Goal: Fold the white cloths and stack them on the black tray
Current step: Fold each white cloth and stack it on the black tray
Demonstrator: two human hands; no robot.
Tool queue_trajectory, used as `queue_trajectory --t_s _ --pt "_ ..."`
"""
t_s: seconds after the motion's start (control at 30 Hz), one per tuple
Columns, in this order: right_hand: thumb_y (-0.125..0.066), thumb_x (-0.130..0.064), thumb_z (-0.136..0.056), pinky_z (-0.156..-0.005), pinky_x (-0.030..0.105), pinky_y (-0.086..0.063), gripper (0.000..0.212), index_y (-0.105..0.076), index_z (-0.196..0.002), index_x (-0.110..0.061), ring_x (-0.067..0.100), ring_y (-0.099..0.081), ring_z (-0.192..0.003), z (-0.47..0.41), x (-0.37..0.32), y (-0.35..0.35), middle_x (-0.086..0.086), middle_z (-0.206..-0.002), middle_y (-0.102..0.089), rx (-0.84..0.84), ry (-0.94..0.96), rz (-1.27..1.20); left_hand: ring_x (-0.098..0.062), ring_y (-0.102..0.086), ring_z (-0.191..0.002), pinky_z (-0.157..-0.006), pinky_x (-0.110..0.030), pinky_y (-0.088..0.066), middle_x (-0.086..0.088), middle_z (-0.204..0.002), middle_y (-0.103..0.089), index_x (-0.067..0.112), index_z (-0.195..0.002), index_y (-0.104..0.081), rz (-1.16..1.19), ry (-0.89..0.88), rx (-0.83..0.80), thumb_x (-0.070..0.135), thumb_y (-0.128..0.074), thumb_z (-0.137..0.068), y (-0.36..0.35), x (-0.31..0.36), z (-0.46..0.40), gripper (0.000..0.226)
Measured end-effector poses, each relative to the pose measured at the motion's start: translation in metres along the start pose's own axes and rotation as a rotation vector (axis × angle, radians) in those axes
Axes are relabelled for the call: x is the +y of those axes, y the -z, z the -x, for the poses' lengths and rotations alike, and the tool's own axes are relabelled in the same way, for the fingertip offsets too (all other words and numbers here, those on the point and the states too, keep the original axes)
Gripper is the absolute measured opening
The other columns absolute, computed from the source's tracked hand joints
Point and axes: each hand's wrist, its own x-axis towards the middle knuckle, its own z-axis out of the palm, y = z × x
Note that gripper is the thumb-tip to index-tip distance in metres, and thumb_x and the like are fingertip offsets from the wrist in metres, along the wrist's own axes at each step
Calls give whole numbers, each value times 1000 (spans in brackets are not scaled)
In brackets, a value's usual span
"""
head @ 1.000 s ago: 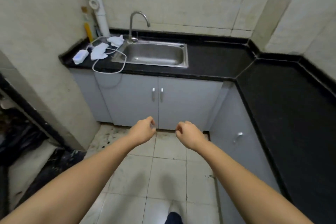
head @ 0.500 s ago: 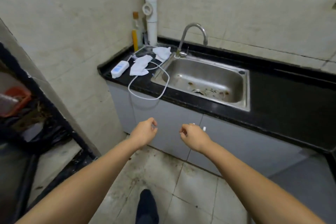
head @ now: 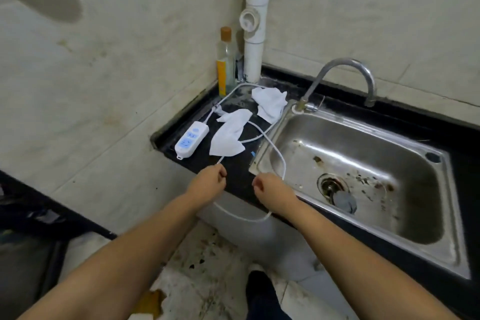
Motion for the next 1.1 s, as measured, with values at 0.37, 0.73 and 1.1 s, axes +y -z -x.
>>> queue_trajectory --t_s 0.37,0.73,1.1 --pt "-50 -13 -89 -92 39 -37 38 -51 -127 -13 30 -44 -120 -164 18 -7 10 -127 -49 -79 265 395 -24 -44 -121 -100 -35 -34 -4 -129 -48 18 -127 -48 -514 17 -5 24 -45 -92 -17 -21 -124 36" --pt "-87 -37 -40 -51 26 -45 41 -65 -72 -22 19 -60 -59 -177 26 -10 -1 -68 -61 157 417 428 -24 -56 -101 -88 -31 -36 -6 -106 -62 12 -106 -61 -314 -46 157 22 -43 -95 -16 -15 -125 23" --pt "-53 -12 -92 -74 27 -44 18 -68 -101 -8 21 -60 -86 -77 33 71 9 -96 -68 386 156 -344 -28 -58 -78 -68 -36 -42 -11 -84 -61 7 -87 -65 -99 -337 352 14 -55 -90 12 59 -70 12"
